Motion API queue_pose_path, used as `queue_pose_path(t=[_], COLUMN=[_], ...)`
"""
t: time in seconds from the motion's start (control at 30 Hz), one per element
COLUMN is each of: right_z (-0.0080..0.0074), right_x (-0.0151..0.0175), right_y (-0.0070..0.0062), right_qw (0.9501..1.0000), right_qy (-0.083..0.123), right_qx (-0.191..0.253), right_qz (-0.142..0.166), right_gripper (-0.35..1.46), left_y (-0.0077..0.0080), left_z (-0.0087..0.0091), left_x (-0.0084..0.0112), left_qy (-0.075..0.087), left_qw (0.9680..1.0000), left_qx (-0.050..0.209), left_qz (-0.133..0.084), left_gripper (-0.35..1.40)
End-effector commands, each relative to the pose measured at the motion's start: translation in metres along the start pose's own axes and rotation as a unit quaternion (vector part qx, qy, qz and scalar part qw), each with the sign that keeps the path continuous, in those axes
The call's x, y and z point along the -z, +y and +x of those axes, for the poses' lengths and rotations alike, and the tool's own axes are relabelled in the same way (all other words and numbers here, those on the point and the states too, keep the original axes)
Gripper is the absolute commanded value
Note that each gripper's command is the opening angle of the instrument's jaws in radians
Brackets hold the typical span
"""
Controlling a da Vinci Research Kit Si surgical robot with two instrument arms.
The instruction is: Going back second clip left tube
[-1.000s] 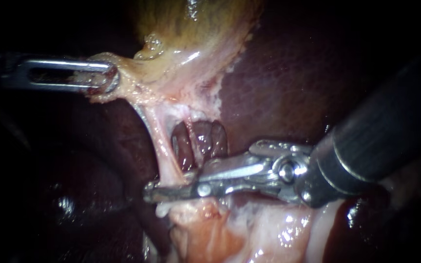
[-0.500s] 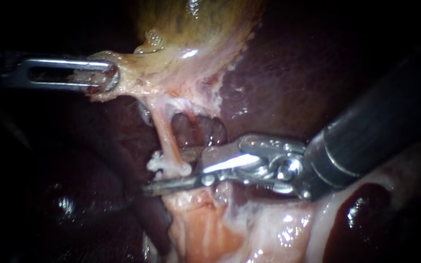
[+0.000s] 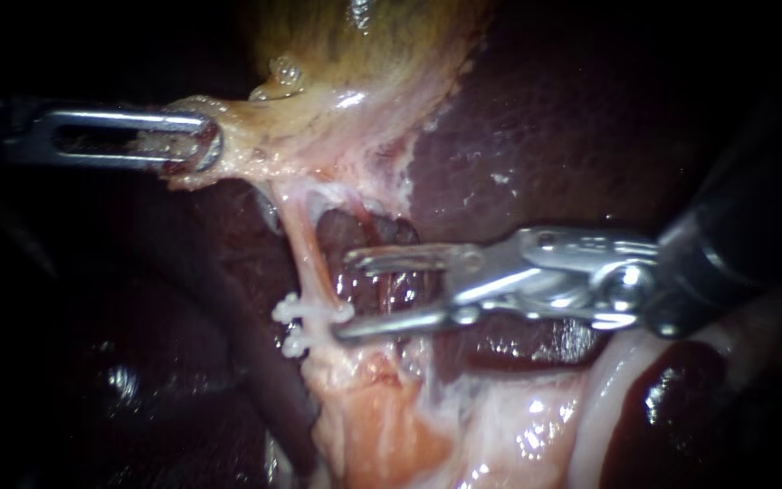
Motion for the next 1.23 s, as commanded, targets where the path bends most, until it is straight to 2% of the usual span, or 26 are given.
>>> queue_pose_path(t=[0.03, 0.2, 0.43, 0.63, 0.83, 1.13, 1.23], right_z=[0.0, -0.0006, -0.0012, -0.0012, -0.0012, -0.0012, -0.0009], right_x=[0.001, 0.005, 0.0061, 0.0061, 0.0061, 0.0062, 0.006], right_y=[0.0001, 0.0006, 0.0008, 0.0008, 0.0009, 0.0008, 0.0002], right_qw=[1.0, 0.9994, 0.9993, 0.9993, 0.9992, 0.9992, 0.9993], right_qy=[-0.005, -0.018, -0.019, -0.019, -0.019, -0.019, -0.019], right_qx=[0.005, 0.022, 0.027, 0.03, 0.033, 0.033, 0.033], right_qz=[-0.003, -0.017, -0.015, -0.015, -0.015, -0.012, -0.006], right_gripper=[0.5, 0.5, 0.5, 0.5, 0.5, 0.5, 0.5], left_y=[0.0001, 0.0001, -0.0002, -0.0016, -0.0031, -0.0034, -0.0033], left_z=[0.0, 0.0001, 0.0001, -0.0011, -0.0023, -0.0024, -0.0023], left_x=[0.0, 0.0, -0.0007, -0.0038, -0.0068, -0.0069, -0.0064], left_qy=[0.0, 0.0, 0.001, 0.009, -0.002, -0.005, -0.006], left_qw=[1.0, 1.0, 1.0, 0.9999, 0.9999, 0.9999, 0.9999], left_qx=[0.0, 0.0, -0.001, -0.006, -0.011, -0.012, -0.011], left_qz=[-0.001, -0.001, 0.0, 0.006, 0.008, 0.009, 0.008], left_gripper=[-0.35, -0.35, -0.35, -0.35, -0.35, -0.35, -0.35])
